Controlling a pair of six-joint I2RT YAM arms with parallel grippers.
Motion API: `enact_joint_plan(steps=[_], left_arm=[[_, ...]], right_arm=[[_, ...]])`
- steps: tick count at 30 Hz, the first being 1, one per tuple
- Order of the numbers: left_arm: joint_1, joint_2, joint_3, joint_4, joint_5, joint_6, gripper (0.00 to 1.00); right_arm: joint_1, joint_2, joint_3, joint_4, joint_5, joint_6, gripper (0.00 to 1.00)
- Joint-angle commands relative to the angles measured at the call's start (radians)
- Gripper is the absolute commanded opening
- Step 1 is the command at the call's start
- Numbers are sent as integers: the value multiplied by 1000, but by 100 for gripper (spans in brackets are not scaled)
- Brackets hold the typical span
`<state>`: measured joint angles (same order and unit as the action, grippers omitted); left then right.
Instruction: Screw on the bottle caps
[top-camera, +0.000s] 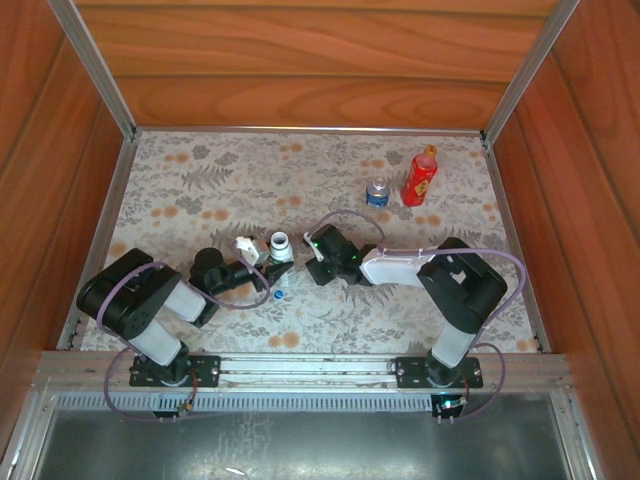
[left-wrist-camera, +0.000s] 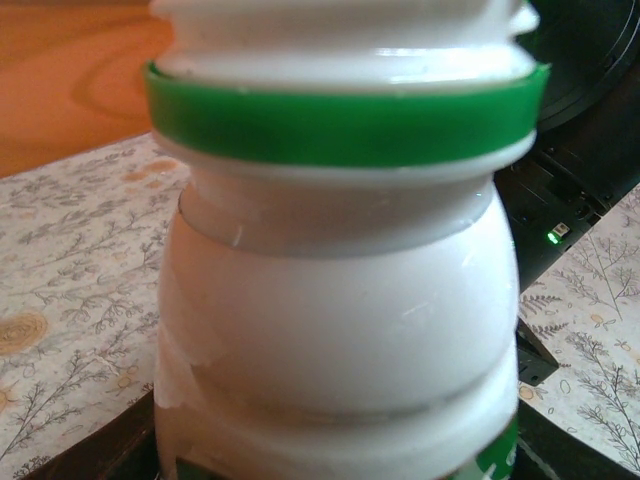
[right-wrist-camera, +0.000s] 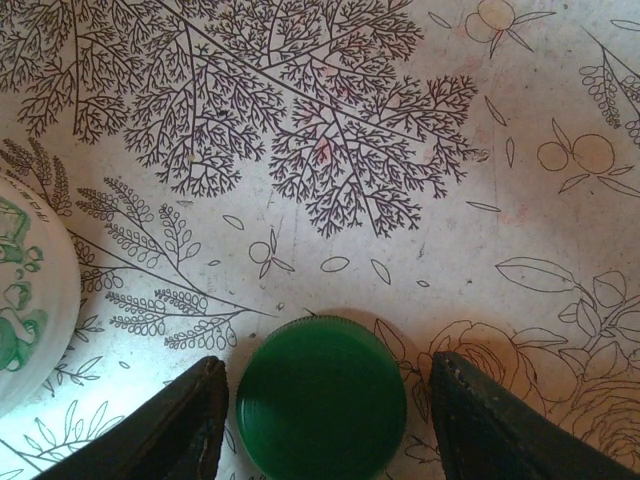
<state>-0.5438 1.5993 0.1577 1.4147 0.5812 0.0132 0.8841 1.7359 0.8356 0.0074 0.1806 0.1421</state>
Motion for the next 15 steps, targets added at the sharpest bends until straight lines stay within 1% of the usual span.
enact_joint_plan(steps=[1,8,15], left_arm=[[-4,21,10,-10,17,14,57],[-7,13,8,-11,21,16,57],[-6,22,12,-13,22,21,57]], right_arm=[[10,-6,17,-7,-5,14,56],[10,4,23,-20,-7,9,52],[11,-25,25,-42,4,15,51]])
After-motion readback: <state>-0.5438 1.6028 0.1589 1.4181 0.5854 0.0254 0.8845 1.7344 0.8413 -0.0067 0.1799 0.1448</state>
